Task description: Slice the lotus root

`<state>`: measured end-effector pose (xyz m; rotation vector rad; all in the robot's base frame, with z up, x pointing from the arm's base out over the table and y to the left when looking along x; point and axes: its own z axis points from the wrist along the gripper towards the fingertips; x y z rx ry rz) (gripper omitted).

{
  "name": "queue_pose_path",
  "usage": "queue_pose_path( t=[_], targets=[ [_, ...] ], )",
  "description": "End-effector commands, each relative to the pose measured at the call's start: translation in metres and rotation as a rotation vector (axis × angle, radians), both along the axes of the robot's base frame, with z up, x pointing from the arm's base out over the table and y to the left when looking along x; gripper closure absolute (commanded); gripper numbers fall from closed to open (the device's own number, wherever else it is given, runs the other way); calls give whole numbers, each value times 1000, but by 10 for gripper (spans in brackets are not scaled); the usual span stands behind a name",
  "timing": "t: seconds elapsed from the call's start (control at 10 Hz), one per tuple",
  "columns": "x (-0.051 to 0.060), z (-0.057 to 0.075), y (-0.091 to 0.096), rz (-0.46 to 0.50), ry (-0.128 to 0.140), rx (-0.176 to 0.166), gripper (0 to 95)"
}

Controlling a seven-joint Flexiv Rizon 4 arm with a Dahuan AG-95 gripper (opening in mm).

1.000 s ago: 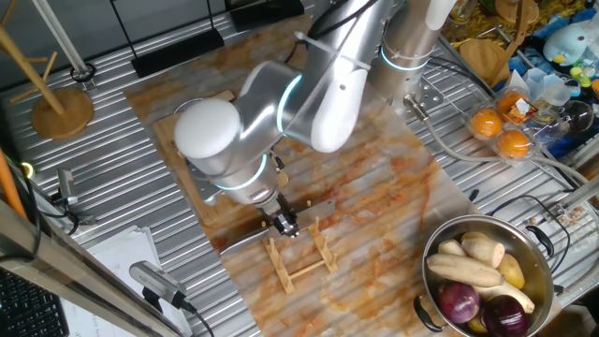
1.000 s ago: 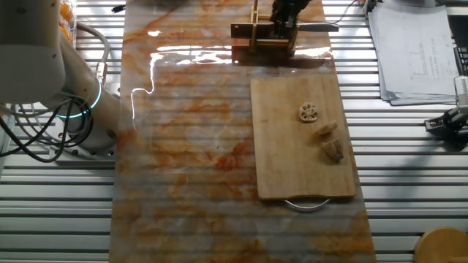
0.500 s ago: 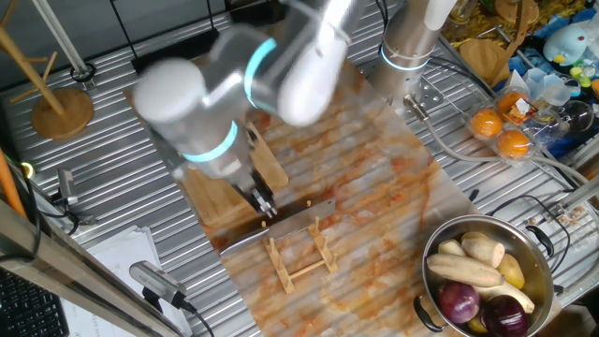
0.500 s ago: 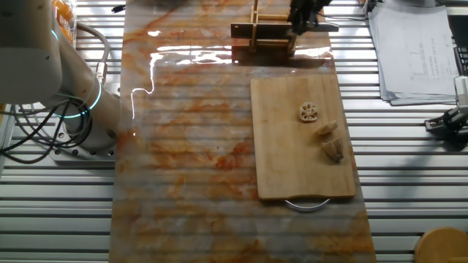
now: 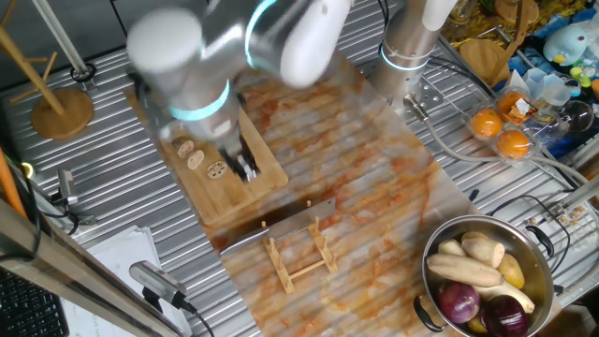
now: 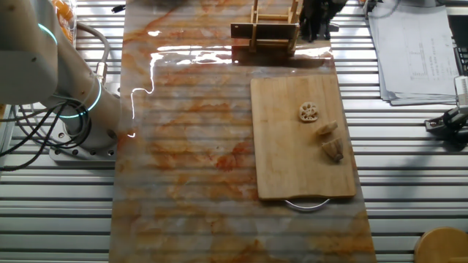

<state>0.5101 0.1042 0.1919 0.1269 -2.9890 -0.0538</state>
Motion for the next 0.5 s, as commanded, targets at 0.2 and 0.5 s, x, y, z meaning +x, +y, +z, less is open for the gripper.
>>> queue_pose_path(
  t=[0.2,0.5],
  targets=[
    [2,4,-18,22,9,9,950],
    [2,4,-19,38,20,6,950]
  ],
)
